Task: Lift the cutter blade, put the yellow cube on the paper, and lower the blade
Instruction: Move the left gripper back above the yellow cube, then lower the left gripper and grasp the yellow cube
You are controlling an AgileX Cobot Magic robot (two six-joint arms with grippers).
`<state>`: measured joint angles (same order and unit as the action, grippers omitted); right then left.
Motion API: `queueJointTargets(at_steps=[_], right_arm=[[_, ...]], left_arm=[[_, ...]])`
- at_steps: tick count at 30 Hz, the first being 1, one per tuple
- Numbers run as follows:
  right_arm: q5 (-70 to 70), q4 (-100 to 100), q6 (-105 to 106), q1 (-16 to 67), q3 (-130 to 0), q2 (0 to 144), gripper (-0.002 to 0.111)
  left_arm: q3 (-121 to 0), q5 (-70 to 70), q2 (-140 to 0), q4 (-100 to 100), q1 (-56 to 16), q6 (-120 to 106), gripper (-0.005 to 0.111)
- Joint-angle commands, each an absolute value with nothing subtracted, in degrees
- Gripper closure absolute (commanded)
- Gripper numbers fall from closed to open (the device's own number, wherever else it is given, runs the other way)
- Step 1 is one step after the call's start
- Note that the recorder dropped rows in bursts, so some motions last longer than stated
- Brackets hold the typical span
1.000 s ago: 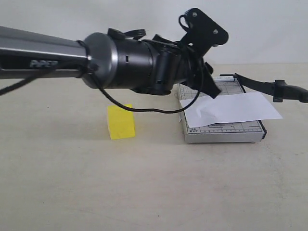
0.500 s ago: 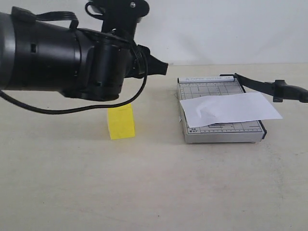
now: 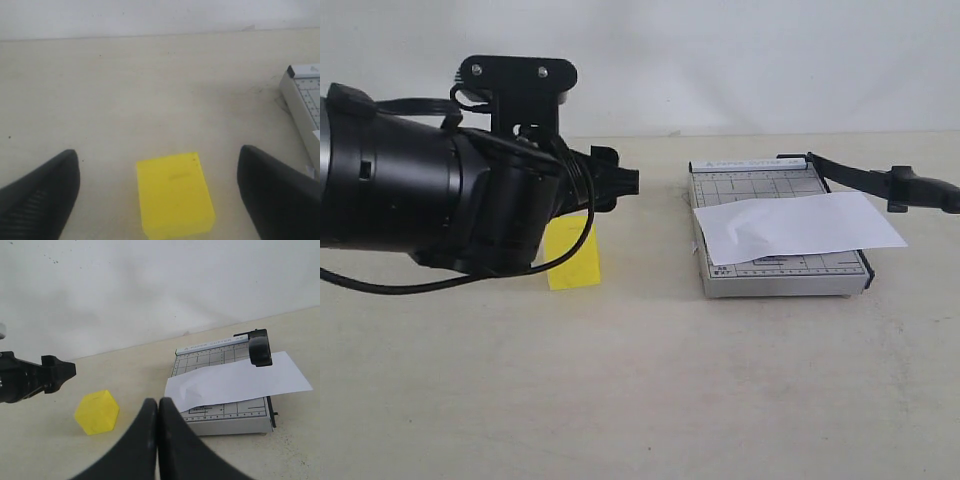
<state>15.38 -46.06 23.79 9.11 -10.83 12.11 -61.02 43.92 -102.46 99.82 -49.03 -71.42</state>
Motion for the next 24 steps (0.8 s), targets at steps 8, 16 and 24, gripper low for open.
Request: queueJointTargets(at_steps=[8,16,24], right_arm=[[15.03,-45.8,24.04,9.2,-10.68,11.87,0.108],[15.03,-45.8,24.04,9.2,-10.68,11.87,0.108],[15.03,-45.8,24.04,9.2,-10.68,11.87,0.108]], left_arm=[[-59.2,43.52,-106.45,99.95,-49.2,-64.83,0.026],[-59.67,40.32,-109.75,99.95,-48.41,-60.84,0.026],[-62.22,38.97,-110.44,99.95,-45.76,-61.1,0.026]])
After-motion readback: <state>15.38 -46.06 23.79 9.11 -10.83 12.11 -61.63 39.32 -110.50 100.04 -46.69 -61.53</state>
